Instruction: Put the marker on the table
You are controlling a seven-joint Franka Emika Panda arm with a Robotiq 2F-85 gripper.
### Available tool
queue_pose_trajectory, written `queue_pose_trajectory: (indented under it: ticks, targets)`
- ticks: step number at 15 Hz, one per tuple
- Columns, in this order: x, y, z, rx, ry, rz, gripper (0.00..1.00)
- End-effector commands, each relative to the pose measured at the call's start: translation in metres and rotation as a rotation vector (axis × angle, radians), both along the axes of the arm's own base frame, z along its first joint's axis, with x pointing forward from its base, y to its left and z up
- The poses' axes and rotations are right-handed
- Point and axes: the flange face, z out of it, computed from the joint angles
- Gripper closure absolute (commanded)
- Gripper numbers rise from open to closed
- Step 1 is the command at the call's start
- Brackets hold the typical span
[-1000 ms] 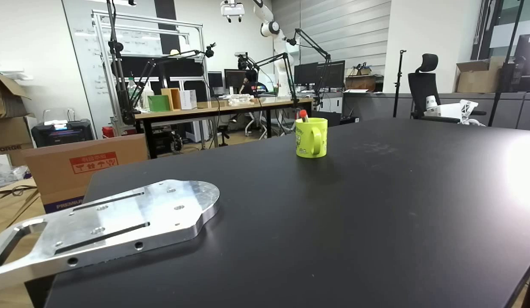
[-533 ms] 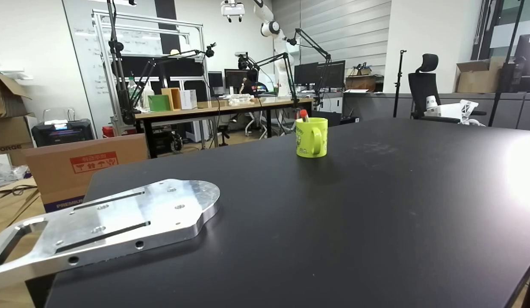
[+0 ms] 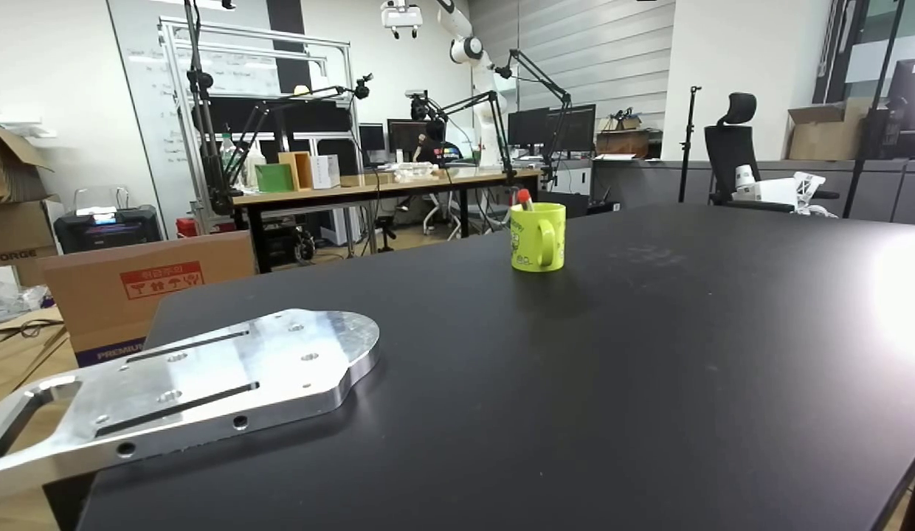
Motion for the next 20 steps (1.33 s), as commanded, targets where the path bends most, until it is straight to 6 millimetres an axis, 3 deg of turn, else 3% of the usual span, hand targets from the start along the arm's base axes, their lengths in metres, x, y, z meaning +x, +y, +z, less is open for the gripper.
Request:
queue_pose_trajectory:
  ticks: [1, 3, 7, 14, 20]
  targets:
    - [0.000, 0.000, 0.001, 0.000, 0.001, 0.000, 0.00]
    - [0.000, 0.000, 0.002, 0.000, 0.000, 0.000, 0.00]
    - [0.040, 0.009, -0.017, -0.059, -0.011, 0.111, 0.00]
    - [0.107, 0.061, -0.088, -0.224, 0.089, 0.394, 0.00]
    - [0.145, 0.103, -0.143, -0.378, 0.137, 0.544, 0.00]
